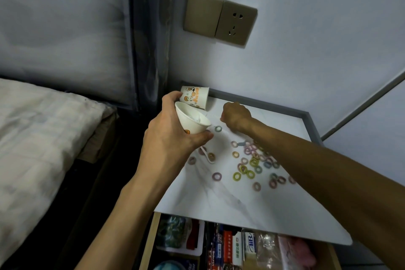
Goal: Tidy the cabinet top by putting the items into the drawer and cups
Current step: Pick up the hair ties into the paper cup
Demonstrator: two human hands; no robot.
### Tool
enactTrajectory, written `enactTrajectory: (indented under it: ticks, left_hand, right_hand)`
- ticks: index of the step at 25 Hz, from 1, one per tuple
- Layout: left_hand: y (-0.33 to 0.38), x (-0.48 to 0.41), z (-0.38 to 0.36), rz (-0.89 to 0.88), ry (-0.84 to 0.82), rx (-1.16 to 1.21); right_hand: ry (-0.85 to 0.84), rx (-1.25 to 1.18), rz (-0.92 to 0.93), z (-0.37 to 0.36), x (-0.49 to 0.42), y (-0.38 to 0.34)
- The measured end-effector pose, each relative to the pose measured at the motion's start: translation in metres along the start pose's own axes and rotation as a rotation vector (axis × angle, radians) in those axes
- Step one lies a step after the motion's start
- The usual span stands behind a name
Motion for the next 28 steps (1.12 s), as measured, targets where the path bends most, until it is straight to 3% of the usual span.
enactTrajectory:
  ticks: [9,17,23,28]
  left_hand:
    - [0.002,0.001,-0.003,-0.004,-0.01,-0.002]
    - [0.002,0.0,-0.006,-0.003,-0.009,0.008]
    - [0.001,0.0,-0.002,0.0,-0.004,0.005]
    - [0.002,0.003,0.0,-0.001,0.002,-0.004]
  right_hand:
    - [-0.119,-0.229,0.13,-0.006,0.02,0.011]
    - [0.006,-0.007,0.212,-0.011,0.032,-0.004]
    - [0.123,0.271,0.412,-0.025,0.061,0.002]
    - [0.107,0.235,0.464,-0.007,0.064,0.019]
Point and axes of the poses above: each hand's wrist, its own x-axis away from the middle knuckle, its own z-axis out of the back of the hand, y = z × x, the point moved 8 cm from there along -x, towards the middle knuckle, and after that the axes turned 11 degrees about -z, right-handed, at the moved point
